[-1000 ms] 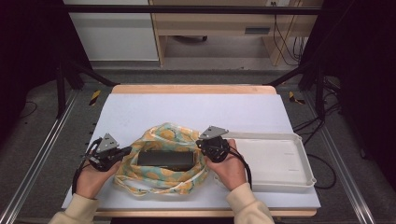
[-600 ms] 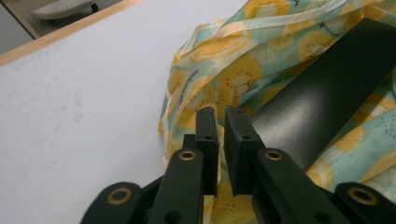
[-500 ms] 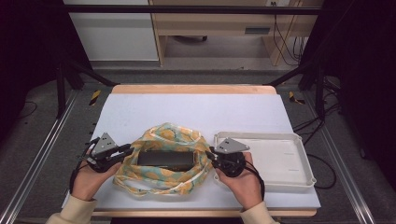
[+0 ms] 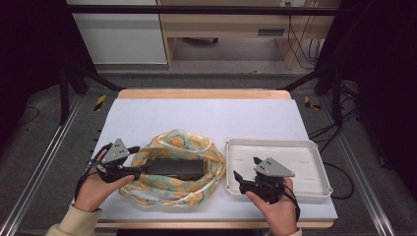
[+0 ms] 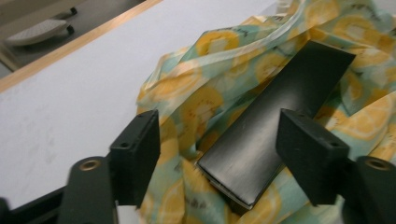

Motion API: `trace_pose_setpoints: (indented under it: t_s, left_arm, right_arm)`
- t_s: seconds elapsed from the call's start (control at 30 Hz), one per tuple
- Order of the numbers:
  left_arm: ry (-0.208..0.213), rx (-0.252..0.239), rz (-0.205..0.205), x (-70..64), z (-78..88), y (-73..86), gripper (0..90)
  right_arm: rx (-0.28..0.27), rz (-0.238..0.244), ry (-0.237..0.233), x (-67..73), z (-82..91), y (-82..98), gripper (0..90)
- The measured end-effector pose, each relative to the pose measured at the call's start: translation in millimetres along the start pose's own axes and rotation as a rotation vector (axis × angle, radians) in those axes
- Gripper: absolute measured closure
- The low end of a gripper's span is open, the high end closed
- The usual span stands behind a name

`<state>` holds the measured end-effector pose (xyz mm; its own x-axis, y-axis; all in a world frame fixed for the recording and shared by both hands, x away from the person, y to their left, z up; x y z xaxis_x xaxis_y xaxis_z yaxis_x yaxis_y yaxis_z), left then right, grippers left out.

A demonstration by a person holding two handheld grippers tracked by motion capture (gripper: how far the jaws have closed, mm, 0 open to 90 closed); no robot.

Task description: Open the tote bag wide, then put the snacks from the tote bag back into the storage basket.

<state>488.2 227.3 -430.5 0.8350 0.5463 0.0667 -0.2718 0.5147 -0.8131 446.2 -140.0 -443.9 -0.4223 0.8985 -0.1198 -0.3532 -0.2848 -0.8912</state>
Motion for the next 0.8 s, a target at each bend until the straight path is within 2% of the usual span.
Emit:
trace_pose_setpoints:
  t_s: [0.07, 0.13, 0.2, 0.23, 0.33, 0.47, 0.6, 0.8]
  left_arm:
    - [0.015, 0.011, -0.033, -1.5, -1.3, -7.6, 26.6]
    - [0.036, 0.019, -0.05, -0.2, -4.1, -17.2, 25.9]
    - [0.065, 0.09, -0.102, 1.0, -7.6, -25.2, 23.6]
    - [0.063, 0.128, -0.148, 3.0, -9.4, -29.9, 23.9]
    - [0.1, 0.198, -0.197, 5.5, -13.8, -36.9, 26.6]
    - [0.17, 0.261, -0.222, 6.5, -20.1, -41.8, 29.0]
    - [0.199, 0.335, -0.277, 6.5, -23.0, -43.3, 35.3]
    - [0.254, 0.413, -0.345, -0.1, -27.1, -42.6, 42.5]
  right_arm:
    - [0.004, -0.005, 0.006, -5.3, 1.5, 2.2, 15.8]
    - [0.011, -0.002, 0.013, -9.4, 1.3, 4.7, 12.1]
    - [0.01, -0.006, 0.017, -10.9, 1.8, 5.3, 10.0]
    - [0.008, 0.003, 0.021, -11.6, 1.8, 5.8, 9.3]
    - [0.015, 0.004, 0.028, -12.6, 1.2, 8.0, 9.3]
    - [0.038, -0.006, 0.024, -13.4, 0.1, 11.1, 10.4]
    - [0.045, 0.002, 0.006, -12.1, -0.4, 13.6, 10.7]
    - [0.045, -0.008, 0.014, -15.1, 0.9, 14.2, 11.8]
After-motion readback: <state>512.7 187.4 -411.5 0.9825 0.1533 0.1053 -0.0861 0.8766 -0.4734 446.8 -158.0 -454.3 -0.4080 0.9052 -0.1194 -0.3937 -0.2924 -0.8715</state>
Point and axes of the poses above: each handheld gripper's, and its own axes: z roughly backward along the jaws, y roughly out of its underside, x roughly to its left, the point moved 6 cm from there along -z, roughly forward along the jaws, and after that the axes turned 8 degrees about y, right-handed, at the moved point
